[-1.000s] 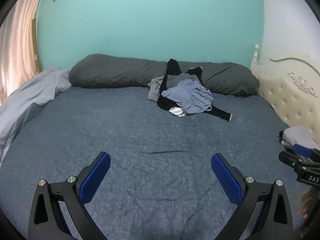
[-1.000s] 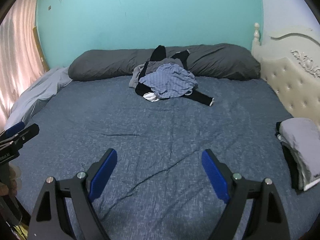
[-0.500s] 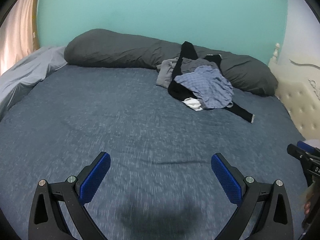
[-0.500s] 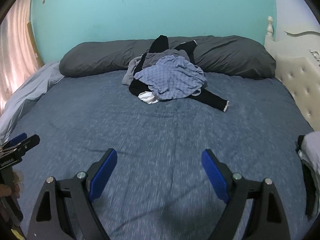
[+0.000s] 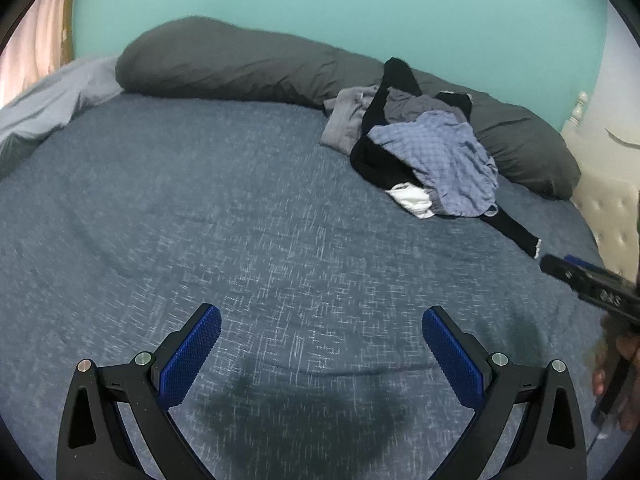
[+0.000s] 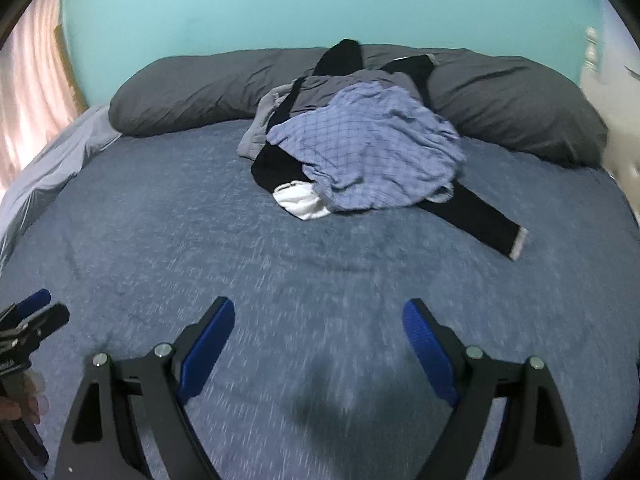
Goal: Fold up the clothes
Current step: 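Move the right tool to the clothes pile and close on the blue plaid garment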
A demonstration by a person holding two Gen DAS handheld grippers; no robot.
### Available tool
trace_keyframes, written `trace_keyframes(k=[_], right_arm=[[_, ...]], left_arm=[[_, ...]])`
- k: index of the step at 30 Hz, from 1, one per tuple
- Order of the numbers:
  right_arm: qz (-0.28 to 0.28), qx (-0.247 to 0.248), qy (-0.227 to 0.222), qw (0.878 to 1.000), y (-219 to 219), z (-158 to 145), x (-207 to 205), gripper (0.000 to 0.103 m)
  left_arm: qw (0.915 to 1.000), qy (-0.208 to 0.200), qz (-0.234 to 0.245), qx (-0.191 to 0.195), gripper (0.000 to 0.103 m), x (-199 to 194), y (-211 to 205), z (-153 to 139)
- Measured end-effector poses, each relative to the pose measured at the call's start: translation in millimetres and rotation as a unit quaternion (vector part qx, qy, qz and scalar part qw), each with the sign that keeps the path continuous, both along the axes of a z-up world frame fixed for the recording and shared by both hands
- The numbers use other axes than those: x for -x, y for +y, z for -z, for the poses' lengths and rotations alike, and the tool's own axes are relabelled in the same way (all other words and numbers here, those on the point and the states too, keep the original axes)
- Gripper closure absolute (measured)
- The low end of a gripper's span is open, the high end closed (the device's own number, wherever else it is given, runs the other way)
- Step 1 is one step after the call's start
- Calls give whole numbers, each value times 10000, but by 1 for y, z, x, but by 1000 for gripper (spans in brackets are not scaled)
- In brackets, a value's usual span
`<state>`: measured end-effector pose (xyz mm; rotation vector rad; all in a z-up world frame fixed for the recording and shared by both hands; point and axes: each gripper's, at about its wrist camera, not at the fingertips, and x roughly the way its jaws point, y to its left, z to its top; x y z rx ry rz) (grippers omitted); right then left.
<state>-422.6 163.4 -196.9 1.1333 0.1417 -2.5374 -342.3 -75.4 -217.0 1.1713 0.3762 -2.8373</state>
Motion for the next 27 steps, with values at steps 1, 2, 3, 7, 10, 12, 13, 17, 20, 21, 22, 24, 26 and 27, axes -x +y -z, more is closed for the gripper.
trace_keyframes(k=[1, 2, 3, 7, 10, 12, 13, 17, 20, 21, 22, 24, 26, 27], right_arm=[[-37, -1, 23, 10000, -2, 3, 6, 18], [-109, 35, 33, 9999, -5, 8, 16, 19], [-125, 13, 38, 9999, -7, 12, 23, 19], [-120, -41, 8, 9999, -14, 33, 56, 22], [-140, -24, -62, 9999, -18, 45, 79, 24], [-88, -23, -130, 9999, -21, 53, 96, 26], [-72, -3, -141, 9999, -23, 57, 104, 26], [-195, -313, -124, 9992, -42, 70, 133, 29], [-226, -406, -39, 9989, -52, 76, 149, 33], [-227, -380, -28, 9990, -54, 77, 154, 34], [-211, -370, -30, 9991, -55, 79, 158, 34], [-196, -432, -36, 9989, -59, 84, 167, 39], [-184, -534, -58, 9984, -62, 89, 176, 43], [-184, -582, -68, 9981, -64, 91, 181, 45]], left_arm=[[10000, -66, -9, -38, 0, 7, -3, 7], [9999, -94, -29, -48, 0, 11, -5, 12], [9999, -109, -47, -54, 0, 15, -7, 16], [9997, -208, -67, -100, 0, 31, -14, 32], [9995, -247, -90, -157, 0, 41, -20, 41], [9994, -248, -132, -192, 0, 46, -25, 45], [9994, -249, -130, -212, 0, 48, -26, 47], [9993, -229, -59, -279, 0, 51, -28, 51], [9995, -150, 8, -285, 0, 47, -29, 52], [9995, -126, 7, -292, 0, 46, -30, 52], [9994, -115, 1, -317, 0, 45, -32, 53], [9993, -121, 1, -348, 0, 45, -35, 55], [9991, -169, 26, -379, 0, 46, -37, 57], [9991, -172, 29, -386, 0, 46, -38, 58]])
